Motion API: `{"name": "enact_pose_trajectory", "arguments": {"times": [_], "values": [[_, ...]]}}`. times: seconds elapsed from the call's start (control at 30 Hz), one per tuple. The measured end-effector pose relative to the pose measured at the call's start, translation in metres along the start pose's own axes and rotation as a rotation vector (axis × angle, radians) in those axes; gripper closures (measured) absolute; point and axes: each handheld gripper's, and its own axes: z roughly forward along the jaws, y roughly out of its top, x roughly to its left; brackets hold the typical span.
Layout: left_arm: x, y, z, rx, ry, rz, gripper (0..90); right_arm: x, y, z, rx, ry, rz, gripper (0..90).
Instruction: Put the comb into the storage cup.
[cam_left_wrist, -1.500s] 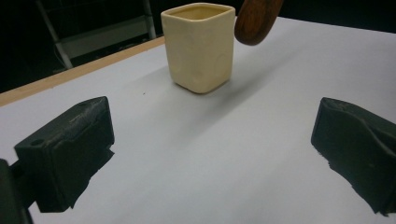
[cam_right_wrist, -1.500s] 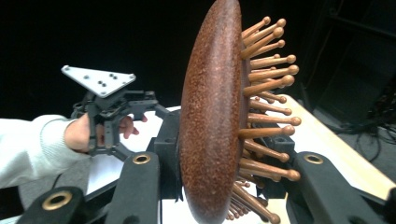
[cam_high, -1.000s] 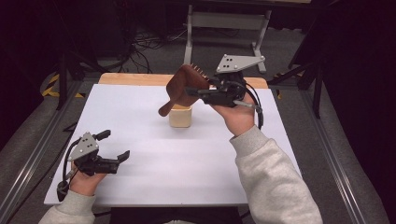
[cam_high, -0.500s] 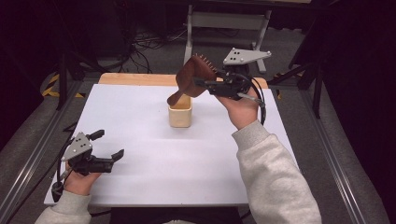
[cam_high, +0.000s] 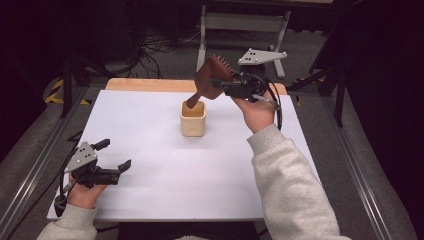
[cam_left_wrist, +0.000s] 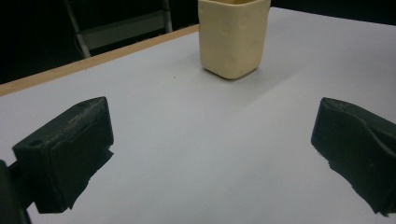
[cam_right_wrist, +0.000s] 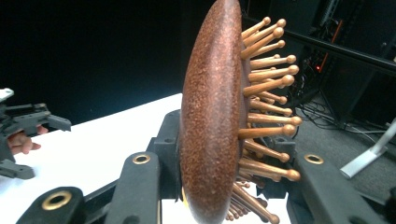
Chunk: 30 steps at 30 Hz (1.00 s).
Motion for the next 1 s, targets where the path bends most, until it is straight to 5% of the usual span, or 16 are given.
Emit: {"name": "enact_pose_trajectory", "arguments": {"times": [1.0], "values": [[-0.001, -0.002, 0.002, -0.003, -0.002, 0.002, 0.3, -0.015, -0.021, 0.055, 0.167, 0.032, 0.055, 59.2]]}}
